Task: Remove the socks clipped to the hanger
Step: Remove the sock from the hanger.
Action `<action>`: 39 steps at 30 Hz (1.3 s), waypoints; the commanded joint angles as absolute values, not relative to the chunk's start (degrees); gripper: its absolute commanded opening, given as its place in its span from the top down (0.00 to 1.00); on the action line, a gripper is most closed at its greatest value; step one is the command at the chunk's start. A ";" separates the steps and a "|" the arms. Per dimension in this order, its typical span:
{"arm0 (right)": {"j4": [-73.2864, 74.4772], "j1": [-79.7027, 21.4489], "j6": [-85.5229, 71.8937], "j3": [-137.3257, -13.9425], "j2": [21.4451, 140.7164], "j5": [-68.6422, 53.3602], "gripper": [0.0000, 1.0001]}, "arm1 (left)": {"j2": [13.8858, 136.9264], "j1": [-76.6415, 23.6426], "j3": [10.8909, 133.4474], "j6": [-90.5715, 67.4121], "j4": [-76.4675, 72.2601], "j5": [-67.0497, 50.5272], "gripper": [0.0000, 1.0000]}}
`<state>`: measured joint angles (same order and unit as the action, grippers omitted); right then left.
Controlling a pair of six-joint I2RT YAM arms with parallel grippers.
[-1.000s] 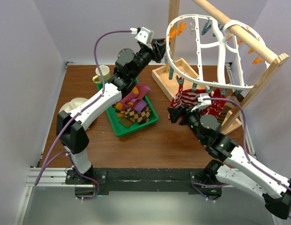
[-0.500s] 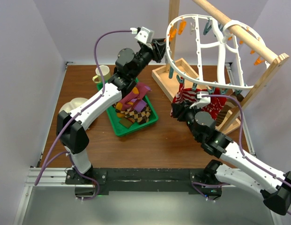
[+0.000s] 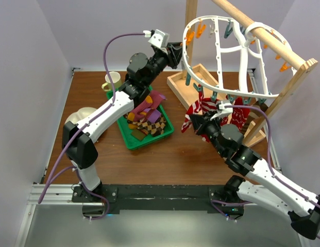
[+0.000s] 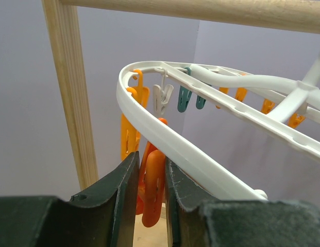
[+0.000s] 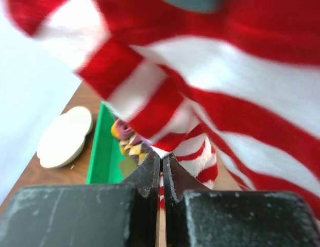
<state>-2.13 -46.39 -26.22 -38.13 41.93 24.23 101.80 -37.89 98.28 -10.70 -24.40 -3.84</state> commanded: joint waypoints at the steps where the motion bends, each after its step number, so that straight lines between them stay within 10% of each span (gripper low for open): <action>1: -0.62 -46.49 -24.96 -42.80 43.23 16.80 1.00 | 100.81 -37.27 98.97 -10.99 -25.23 -2.81 0.90; 26: 5.01 -46.58 -20.04 -48.52 49.04 10.11 1.00 | 87.72 -37.27 85.26 -19.42 -21.54 -14.06 0.41; 39: 6.94 -46.49 -20.13 -50.54 48.78 8.18 1.00 | 74.72 -37.35 65.33 -21.97 -20.21 -20.30 0.31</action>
<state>6.92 -46.39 -20.93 -47.42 49.47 9.72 78.89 -37.52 72.03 -20.18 -19.18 -17.76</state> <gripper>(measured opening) 0.014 0.686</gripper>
